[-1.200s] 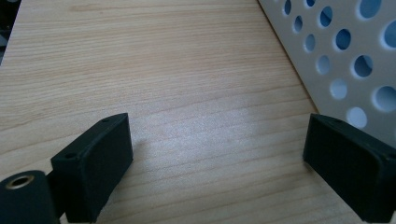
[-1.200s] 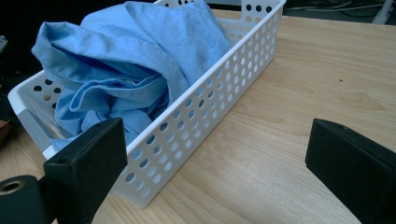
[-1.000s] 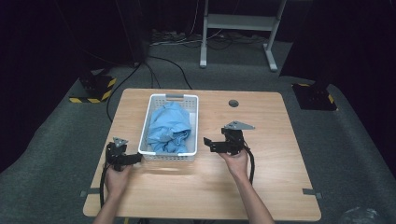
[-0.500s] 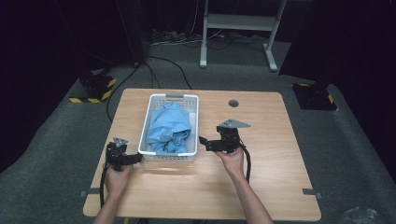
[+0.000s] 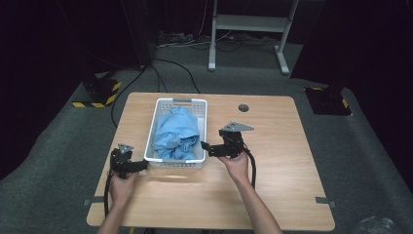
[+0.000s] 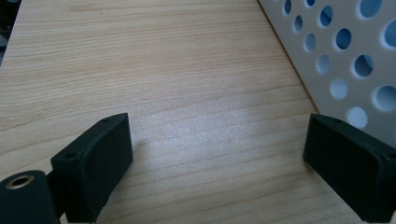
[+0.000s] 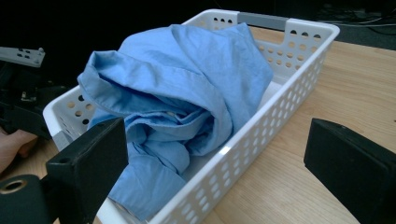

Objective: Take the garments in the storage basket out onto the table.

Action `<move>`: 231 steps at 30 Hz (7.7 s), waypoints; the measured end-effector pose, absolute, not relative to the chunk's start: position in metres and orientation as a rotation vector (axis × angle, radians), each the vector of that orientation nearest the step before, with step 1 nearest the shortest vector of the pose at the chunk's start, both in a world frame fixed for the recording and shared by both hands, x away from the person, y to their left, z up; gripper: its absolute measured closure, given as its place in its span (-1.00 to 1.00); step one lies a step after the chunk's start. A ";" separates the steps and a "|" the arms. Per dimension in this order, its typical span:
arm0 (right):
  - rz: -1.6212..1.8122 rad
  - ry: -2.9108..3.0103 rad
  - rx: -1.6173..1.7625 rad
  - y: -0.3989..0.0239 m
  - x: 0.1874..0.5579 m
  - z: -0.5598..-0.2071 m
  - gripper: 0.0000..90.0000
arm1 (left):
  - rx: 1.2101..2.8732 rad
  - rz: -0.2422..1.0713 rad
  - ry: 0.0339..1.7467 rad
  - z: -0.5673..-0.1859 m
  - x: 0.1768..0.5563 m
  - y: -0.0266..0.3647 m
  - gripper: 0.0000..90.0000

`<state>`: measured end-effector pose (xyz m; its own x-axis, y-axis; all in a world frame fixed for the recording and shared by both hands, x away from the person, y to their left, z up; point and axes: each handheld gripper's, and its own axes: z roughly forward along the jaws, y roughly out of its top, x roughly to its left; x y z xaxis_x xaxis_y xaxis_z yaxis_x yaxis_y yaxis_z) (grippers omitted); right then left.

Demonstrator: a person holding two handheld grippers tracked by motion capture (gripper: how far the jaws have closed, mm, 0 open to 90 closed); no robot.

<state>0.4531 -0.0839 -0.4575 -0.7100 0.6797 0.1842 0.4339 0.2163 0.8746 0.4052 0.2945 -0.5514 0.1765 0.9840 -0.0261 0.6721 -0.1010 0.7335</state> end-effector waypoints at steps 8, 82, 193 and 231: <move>1.500 2.276 1.023 -0.072 0.454 -0.455 -0.87 | 1.841 0.652 1.560 -0.551 0.405 0.295 -0.81; 1.472 2.340 0.990 -0.015 0.479 -0.455 0.95 | 1.827 0.641 1.559 -0.551 0.405 0.296 -0.81; 1.742 1.931 0.932 -0.147 0.447 -0.327 0.96 | 1.856 0.662 1.558 -0.551 0.405 0.293 -0.81; 1.654 1.803 1.050 -0.202 0.437 -0.329 0.96 | 1.860 0.665 1.556 -0.551 0.406 0.293 -0.81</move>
